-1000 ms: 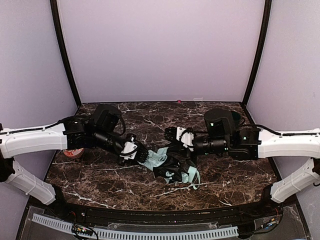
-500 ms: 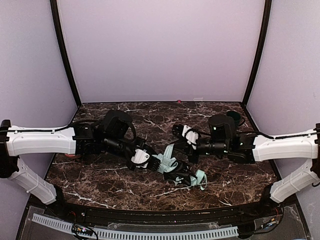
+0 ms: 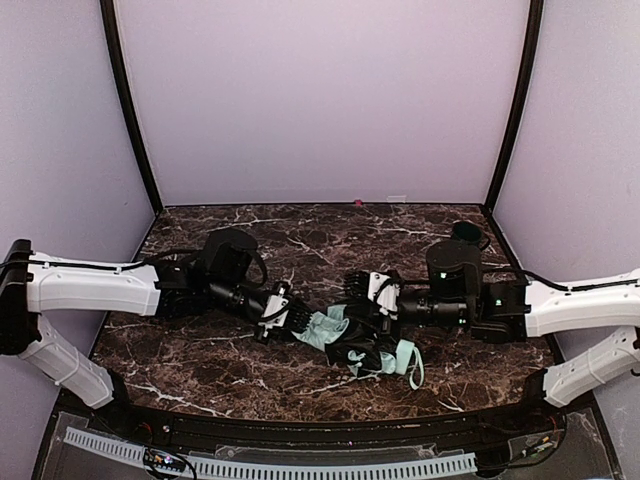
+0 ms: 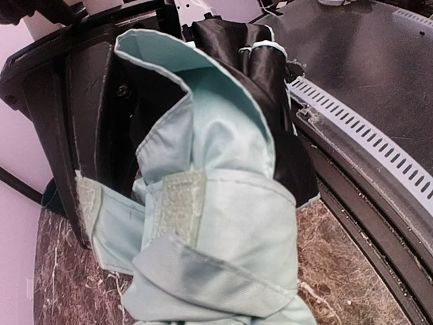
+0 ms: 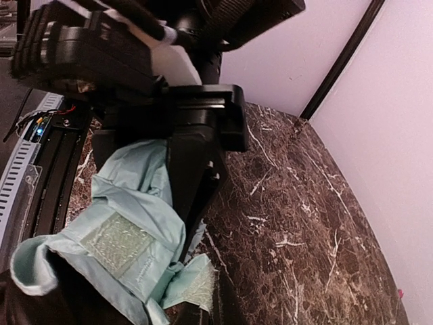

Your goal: Put away the umbrella

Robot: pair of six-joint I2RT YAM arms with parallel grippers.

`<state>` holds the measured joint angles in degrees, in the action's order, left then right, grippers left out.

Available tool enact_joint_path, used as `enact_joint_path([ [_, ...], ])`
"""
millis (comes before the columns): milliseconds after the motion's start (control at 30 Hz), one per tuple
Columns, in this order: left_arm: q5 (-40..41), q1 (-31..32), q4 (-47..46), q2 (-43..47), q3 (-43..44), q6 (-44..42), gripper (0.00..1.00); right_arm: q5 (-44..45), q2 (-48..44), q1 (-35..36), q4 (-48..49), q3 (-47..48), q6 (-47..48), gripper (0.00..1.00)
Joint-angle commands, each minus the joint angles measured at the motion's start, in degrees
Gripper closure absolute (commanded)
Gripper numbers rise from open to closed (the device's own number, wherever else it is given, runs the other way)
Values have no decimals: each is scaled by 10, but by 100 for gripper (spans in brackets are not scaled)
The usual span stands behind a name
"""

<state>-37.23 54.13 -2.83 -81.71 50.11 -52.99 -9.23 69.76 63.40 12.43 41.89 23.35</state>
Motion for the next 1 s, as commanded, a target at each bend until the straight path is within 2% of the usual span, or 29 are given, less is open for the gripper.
enact_joint_path([
  [0,-25,-6,113,-42,-9,28,100,42,-41,25,117,40,42,100],
  [167,-17,-6,124,-62,19,46,100,39,-2,53,91,74,110,100],
  [467,15,-31,90,-84,16,108,100,21,-20,96,42,90,146,100],
  [600,62,-32,65,-94,22,128,100,22,2,117,63,78,161,93],
  [667,77,-32,50,-90,22,129,100,18,18,123,81,69,165,89],
  [800,90,-32,18,-60,6,122,100,39,28,125,78,64,175,89],
  [967,138,-32,2,-37,-33,85,100,92,-29,119,82,25,169,86],
])
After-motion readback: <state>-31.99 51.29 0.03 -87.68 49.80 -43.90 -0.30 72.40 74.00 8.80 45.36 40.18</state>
